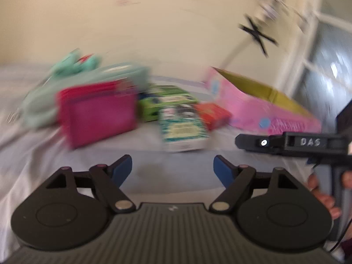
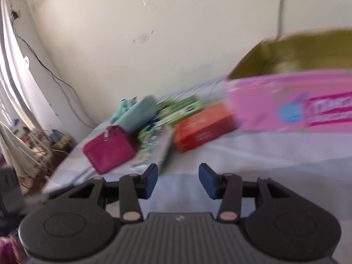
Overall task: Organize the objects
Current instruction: 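Grasp the small white-and-green patterned box with the left tool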
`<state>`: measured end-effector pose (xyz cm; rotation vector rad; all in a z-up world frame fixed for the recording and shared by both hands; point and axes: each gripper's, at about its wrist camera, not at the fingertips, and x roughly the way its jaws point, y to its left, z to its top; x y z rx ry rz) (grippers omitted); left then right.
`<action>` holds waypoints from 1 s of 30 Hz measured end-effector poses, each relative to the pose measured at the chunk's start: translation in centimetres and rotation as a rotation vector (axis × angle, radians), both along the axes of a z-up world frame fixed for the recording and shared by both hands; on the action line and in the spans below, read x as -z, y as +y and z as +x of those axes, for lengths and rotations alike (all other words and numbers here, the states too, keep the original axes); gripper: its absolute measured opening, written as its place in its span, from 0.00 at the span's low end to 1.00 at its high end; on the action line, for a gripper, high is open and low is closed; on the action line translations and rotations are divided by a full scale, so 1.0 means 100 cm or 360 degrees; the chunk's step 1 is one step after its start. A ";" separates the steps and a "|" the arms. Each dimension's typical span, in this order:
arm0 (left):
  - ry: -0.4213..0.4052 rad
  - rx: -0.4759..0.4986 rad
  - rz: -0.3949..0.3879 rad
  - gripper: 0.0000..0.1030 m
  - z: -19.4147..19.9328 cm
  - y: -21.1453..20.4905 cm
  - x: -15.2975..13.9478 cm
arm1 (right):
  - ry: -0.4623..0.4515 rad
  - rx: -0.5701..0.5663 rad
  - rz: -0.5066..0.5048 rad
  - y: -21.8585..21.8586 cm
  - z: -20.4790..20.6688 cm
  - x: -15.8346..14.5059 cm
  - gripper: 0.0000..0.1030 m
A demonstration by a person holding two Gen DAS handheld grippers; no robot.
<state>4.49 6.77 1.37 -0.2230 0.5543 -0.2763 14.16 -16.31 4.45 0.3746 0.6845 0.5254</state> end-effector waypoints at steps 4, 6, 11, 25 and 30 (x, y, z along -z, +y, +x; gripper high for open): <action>0.0073 -0.0105 -0.0287 0.80 0.003 0.036 0.010 | 0.0100 -0.0077 0.0043 0.028 0.031 0.008 0.44; 0.0073 -0.0124 -0.0394 0.80 0.002 0.045 0.013 | 0.0169 -0.0121 0.0094 0.039 0.043 0.015 0.38; 0.0070 -0.0115 -0.0453 0.80 0.000 0.049 0.016 | 0.0241 -0.0169 0.0160 0.035 0.035 0.017 0.28; 0.0019 0.0437 -0.0253 0.84 0.028 -0.038 -0.010 | -0.0187 0.0239 -0.0336 -0.087 -0.093 -0.008 0.66; 0.0128 0.0560 -0.0230 0.84 0.041 -0.075 -0.010 | -0.0285 0.0101 -0.0512 -0.047 -0.117 -0.002 0.73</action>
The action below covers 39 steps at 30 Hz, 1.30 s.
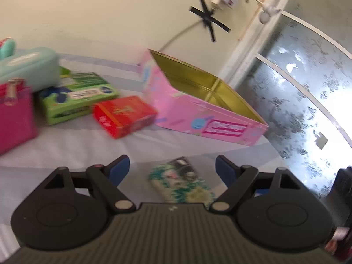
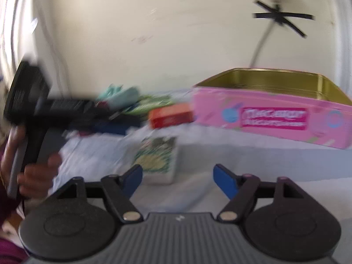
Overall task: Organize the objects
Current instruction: 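Grasp the small white-and-green patterned box with the left tool, then carry the patterned box into the pink tin and open the left tool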
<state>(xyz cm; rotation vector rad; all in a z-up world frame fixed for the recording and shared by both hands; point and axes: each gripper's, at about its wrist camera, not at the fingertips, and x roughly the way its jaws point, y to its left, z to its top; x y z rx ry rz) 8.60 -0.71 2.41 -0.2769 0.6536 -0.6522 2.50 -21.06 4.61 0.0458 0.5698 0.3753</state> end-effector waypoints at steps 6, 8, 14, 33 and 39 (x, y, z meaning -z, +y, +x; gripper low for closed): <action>0.0049 -0.0031 0.0187 0.84 0.001 -0.023 0.005 | 0.0030 -0.0069 -0.0199 0.040 0.016 0.013 0.82; 0.0113 -0.0036 0.0204 0.83 -0.002 -0.023 0.012 | 0.0037 -0.0064 -0.0227 0.045 0.022 0.015 0.78; 0.0088 -0.0021 0.0240 0.55 -0.011 -0.038 0.011 | -0.0031 -0.0113 -0.0192 0.038 0.018 0.018 0.52; -0.0199 -0.0039 0.0278 0.59 0.135 -0.130 -0.039 | -0.0242 0.0249 0.0009 -0.029 0.159 -0.026 0.52; -0.0182 -0.0021 0.0318 0.62 0.146 -0.141 -0.027 | -0.0197 0.0310 0.0017 -0.033 0.169 -0.012 0.54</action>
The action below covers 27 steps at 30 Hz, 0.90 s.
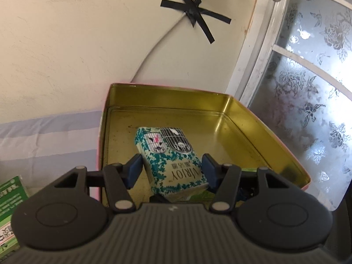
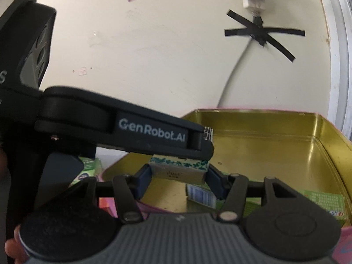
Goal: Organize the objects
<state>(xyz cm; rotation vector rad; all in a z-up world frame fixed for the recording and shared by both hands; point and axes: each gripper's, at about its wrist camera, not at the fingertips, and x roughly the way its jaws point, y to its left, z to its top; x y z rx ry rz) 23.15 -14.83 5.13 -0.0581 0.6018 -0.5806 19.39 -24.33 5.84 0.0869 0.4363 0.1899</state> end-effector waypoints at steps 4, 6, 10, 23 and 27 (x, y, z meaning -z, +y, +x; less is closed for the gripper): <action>-0.0022 -0.0072 0.0090 0.69 0.002 -0.007 0.005 | -0.0020 0.0093 -0.0021 -0.007 0.010 0.007 0.63; -0.0040 -0.0113 0.0144 0.72 0.001 -0.007 0.006 | -0.0043 0.0124 -0.0034 -0.011 0.009 0.008 0.63; -0.0139 -0.0179 0.0218 0.74 -0.008 -0.001 0.000 | -0.0065 0.0185 -0.0017 -0.019 0.008 0.009 0.63; -0.0305 -0.0307 0.0285 0.80 -0.069 0.049 -0.017 | -0.0132 0.0406 0.0078 -0.033 -0.025 -0.001 0.64; -0.0270 -0.0339 0.0306 0.80 -0.084 0.064 -0.008 | -0.0148 0.0457 0.0106 -0.030 -0.050 -0.002 0.64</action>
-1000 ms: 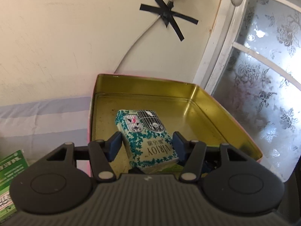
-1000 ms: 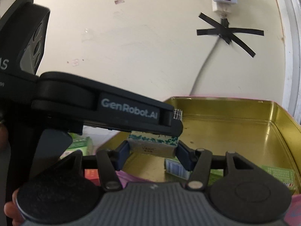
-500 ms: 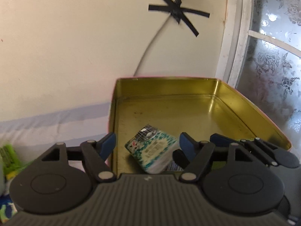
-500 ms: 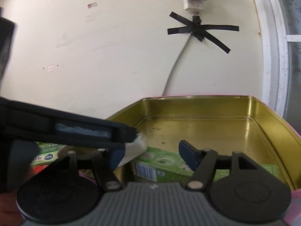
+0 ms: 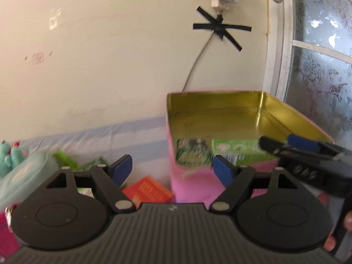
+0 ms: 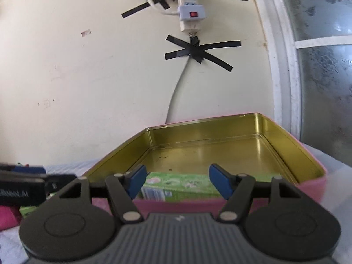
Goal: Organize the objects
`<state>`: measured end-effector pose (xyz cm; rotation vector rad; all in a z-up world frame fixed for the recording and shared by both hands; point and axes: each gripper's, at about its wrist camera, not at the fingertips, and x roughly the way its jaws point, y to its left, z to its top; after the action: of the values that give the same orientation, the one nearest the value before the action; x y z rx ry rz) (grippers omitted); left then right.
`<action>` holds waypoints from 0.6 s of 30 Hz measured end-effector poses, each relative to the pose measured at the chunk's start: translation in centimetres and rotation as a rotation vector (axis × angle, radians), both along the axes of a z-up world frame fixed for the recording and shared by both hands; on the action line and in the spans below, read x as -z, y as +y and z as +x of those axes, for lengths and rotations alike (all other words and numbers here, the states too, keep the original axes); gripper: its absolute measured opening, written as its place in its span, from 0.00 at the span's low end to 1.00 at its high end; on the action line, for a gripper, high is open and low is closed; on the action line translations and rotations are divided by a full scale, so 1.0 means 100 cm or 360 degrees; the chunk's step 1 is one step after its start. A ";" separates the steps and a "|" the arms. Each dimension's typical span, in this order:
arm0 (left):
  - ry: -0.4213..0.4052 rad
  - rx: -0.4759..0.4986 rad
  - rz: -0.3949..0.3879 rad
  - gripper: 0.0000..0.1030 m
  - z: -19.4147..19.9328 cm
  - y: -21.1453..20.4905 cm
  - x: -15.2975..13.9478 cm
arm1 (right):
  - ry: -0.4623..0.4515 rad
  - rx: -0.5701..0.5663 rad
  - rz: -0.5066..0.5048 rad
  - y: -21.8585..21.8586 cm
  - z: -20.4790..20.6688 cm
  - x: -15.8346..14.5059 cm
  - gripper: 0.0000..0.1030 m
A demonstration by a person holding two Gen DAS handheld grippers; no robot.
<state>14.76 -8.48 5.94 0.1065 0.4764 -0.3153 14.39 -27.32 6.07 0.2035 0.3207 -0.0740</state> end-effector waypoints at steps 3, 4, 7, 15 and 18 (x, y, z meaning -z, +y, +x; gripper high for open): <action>0.0042 -0.0055 0.0025 0.80 -0.007 0.011 0.010 | -0.0048 0.0027 -0.0015 0.011 -0.019 -0.002 0.64; 0.0053 -0.0070 0.0032 0.80 -0.009 0.015 0.013 | -0.0064 0.0025 -0.0015 0.015 -0.025 -0.002 0.64; 0.0084 -0.0110 0.0036 0.80 -0.015 0.031 0.024 | -0.0063 -0.0007 0.0009 0.027 -0.036 -0.001 0.66; 0.0200 -0.0270 -0.0036 0.80 -0.036 0.110 0.055 | 0.0140 -0.0421 -0.0057 0.080 -0.027 0.011 0.64; 0.0253 -0.0373 -0.0265 0.80 -0.036 0.153 0.054 | 0.0195 -0.0584 -0.0156 0.108 -0.014 0.012 0.62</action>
<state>11.20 6.80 0.53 -0.1367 0.6121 -0.1325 13.01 -16.53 4.82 0.0409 0.4708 0.2610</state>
